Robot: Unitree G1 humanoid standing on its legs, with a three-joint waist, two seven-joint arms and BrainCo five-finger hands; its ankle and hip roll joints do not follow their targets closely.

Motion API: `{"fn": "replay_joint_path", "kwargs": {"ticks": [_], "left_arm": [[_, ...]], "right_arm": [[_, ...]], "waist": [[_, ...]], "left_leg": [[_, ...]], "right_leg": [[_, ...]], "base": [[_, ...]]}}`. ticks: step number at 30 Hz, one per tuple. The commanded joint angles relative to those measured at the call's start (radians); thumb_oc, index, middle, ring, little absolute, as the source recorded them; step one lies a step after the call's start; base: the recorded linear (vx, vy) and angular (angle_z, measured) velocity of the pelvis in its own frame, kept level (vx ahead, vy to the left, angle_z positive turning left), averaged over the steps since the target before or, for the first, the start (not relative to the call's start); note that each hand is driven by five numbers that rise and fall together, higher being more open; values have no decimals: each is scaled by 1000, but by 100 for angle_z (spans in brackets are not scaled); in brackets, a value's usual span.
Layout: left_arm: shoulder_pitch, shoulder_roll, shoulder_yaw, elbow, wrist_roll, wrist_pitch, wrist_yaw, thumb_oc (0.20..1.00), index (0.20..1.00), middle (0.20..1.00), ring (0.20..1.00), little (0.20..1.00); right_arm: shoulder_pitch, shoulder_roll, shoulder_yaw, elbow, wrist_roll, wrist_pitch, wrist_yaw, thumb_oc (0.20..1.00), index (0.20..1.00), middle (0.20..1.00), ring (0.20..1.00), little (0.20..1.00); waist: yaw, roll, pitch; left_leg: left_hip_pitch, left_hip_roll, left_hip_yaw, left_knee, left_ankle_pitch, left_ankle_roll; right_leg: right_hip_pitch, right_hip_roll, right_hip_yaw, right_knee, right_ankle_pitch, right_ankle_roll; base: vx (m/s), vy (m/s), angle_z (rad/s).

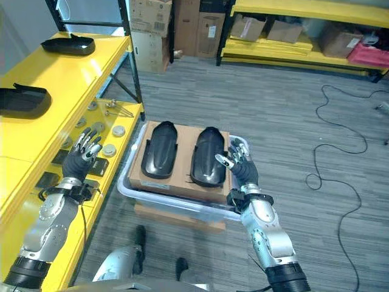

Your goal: Move parts from the plastic box to the shelf.

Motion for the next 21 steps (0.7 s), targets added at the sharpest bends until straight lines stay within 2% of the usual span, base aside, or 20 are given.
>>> {"fn": "replay_joint_path", "kwargs": {"ticks": [1,3,6,8,13,14,17,18,21], "left_arm": [[-9,33,11,-73,11,-51,-4,1000,1000,1000,1000,1000],[-11,36,13,-81,24,-42,-6,1000,1000,1000,1000,1000],[-15,49,19,-98,24,-21,-12,1000,1000,1000,1000,1000],[-20,54,21,-101,32,-15,-24,1000,1000,1000,1000,1000],[-69,78,-8,-105,20,-7,-61,1000,1000,1000,1000,1000],[-104,82,-31,-97,20,-18,-74,1000,1000,1000,1000,1000],[-199,88,-77,-78,-11,-28,-64,1000,1000,1000,1000,1000],[-276,85,-115,-59,-14,-40,-52,1000,1000,1000,1000,1000],[-337,81,-139,-39,-14,-58,-42,1000,1000,1000,1000,1000]], "right_arm": [[-20,-48,-45,-61,-44,-55,-85,1000,1000,1000,1000,1000],[-20,-48,-55,-48,-87,-66,-126,1000,1000,1000,1000,1000],[-45,-57,-81,-31,-224,-51,-255,1000,1000,1000,1000,1000],[-61,-69,-98,-25,-255,-41,-281,1000,1000,1000,1000,1000],[-166,-158,-147,42,-435,-10,-397,1000,1000,1000,1000,1000],[-229,-187,-146,106,-481,1,-448,1000,1000,1000,1000,1000],[-393,-249,-116,262,-555,45,-508,1000,1000,1000,1000,1000],[-520,-295,-73,404,-558,61,-540,1000,1000,1000,1000,1000],[-619,-338,-35,535,-537,29,-549,1000,1000,1000,1000,1000]], "waist": [[19,5,-48],[20,13,-55],[28,26,-67],[31,31,-69],[45,38,-65],[52,39,-56],[63,44,-14],[74,46,32],[80,50,72]], "left_leg": [[113,-31,-49,-47,55,8],[139,-33,-45,-83,55,7],[175,-41,-50,-131,57,9],[184,-41,-50,-142,55,10],[178,-39,-50,-139,42,13],[158,-38,-51,-129,38,15],[102,-42,-58,-103,36,16],[51,-47,-67,-76,37,17],[-3,-53,-73,-39,36,16]], "right_leg": [[-93,18,-91,-8,68,76],[-95,18,-99,-8,63,81],[-101,19,-106,-8,63,90],[-105,18,-107,-8,64,93],[-123,5,-117,-8,70,105],[-139,-2,-123,-8,75,108],[-175,-14,-134,-6,85,112],[-207,-20,-145,5,89,112],[-237,-26,-157,18,89,111]], "base": [[74,96,-21],[81,50,-4],[131,47,-14],[120,26,-4],[79,0,0],[-35,-23,-1],[-189,-43,6],[-283,-57,18],[-225,-50,5]]}}
